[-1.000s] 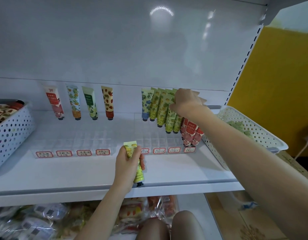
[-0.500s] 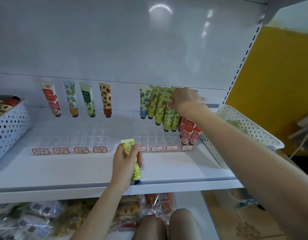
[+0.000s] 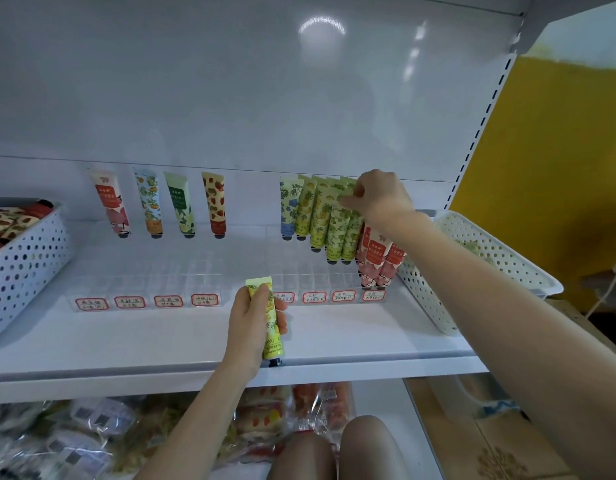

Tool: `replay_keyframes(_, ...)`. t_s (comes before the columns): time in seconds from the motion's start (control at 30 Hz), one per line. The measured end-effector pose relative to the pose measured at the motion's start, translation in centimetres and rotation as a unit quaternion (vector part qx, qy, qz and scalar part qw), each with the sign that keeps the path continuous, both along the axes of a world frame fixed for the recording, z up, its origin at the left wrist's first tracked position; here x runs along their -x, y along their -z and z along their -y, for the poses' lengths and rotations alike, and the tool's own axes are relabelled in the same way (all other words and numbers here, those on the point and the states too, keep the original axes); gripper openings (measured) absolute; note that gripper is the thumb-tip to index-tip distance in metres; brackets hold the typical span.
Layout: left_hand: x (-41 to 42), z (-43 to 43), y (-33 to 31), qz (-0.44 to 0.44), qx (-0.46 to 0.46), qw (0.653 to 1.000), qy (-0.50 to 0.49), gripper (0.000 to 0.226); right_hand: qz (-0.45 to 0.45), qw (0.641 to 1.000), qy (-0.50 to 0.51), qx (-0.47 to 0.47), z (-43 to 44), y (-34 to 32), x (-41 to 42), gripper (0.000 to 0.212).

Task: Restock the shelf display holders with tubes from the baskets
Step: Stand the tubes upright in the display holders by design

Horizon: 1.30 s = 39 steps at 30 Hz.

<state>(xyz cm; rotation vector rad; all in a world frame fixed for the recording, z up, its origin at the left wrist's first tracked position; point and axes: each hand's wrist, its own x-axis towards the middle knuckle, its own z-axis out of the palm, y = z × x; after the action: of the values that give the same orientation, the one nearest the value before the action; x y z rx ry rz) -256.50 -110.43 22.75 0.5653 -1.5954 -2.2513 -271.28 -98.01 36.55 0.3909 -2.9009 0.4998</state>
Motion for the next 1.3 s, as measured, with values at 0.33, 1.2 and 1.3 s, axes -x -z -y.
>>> replay_keyframes(0.33, -1.0, 0.2, -3.5, -0.071, 0.129, 0.989, 0.008, 0.006, 0.027, 0.957, -0.211, 0.197, -1.2, 0.7, -6.0, 0.027)
replay_keyframes(1.2, -0.9, 1.6, 2.1, -0.045, 0.654, 0.748, 0.106, 0.034, -0.097, 0.972, -0.110, 0.186, 0.8, -1.4, -2.2, 0.017)
replay_keyframes(1.3, -1.1, 1.6, 2.4, -0.055, 0.646, 0.757, 0.088, 0.030, -0.093, 0.984, -0.083, 0.126, 2.1, -1.2, -0.9, 0.020)
